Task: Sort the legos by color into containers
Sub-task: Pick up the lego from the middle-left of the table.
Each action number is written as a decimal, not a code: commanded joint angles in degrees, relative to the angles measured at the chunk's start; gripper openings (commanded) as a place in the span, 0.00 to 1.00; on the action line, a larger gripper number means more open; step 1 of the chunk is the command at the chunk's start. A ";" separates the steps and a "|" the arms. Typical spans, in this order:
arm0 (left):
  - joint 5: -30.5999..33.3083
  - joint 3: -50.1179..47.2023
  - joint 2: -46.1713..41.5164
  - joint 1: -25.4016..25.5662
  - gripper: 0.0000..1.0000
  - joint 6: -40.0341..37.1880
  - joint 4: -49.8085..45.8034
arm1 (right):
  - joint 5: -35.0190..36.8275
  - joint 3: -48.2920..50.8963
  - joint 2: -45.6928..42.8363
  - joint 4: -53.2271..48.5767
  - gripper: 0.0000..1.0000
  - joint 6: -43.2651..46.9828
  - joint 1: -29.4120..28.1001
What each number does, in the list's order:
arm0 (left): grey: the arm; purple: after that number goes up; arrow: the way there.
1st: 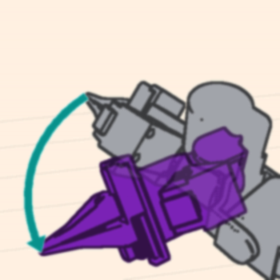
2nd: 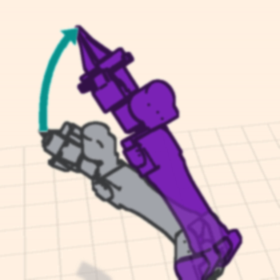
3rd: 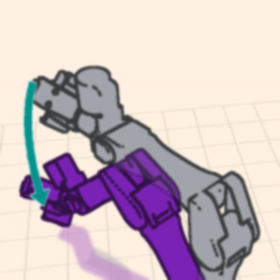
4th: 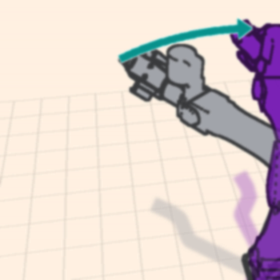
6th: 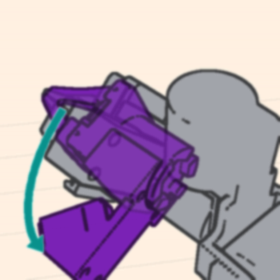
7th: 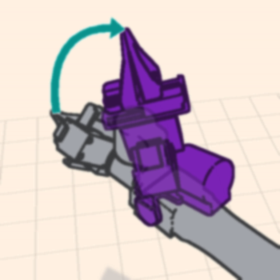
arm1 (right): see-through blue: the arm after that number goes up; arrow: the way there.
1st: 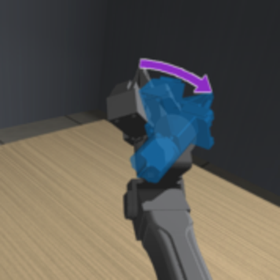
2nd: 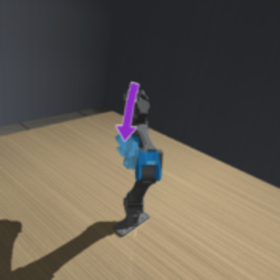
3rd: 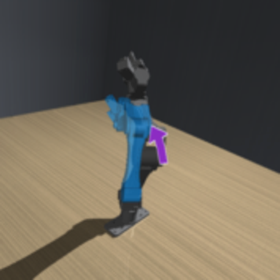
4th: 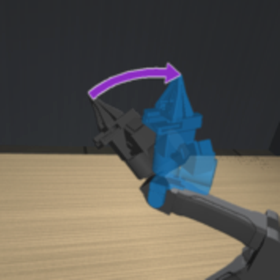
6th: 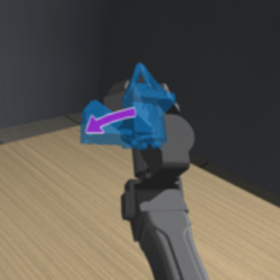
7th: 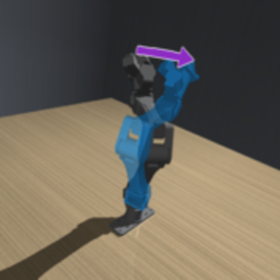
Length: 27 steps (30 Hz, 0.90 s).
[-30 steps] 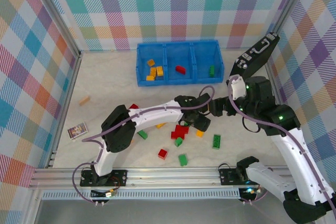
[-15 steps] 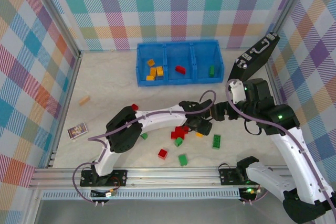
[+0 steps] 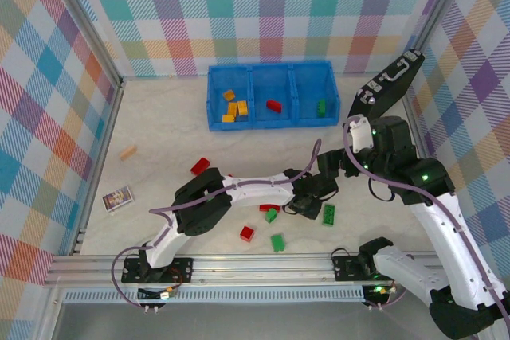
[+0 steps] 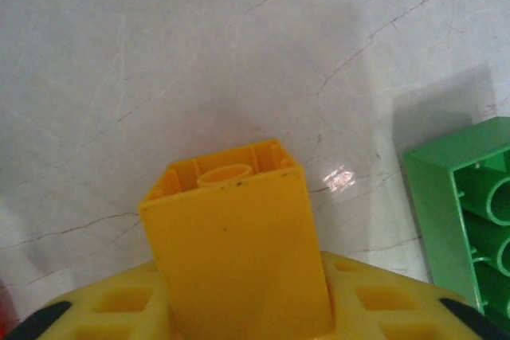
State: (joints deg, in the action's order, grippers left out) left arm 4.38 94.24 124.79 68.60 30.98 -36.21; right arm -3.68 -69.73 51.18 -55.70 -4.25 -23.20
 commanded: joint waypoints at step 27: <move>7.80 3.97 -11.70 -13.14 0.19 -9.14 -1.72 | -14.97 13.09 -9.51 -0.03 0.99 -14.75 -0.26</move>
State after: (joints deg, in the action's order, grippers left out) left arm 10.04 95.66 115.15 56.51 25.32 -37.30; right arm -14.20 -58.00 41.41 -57.80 -16.34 -23.22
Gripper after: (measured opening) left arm 0.316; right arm 0.988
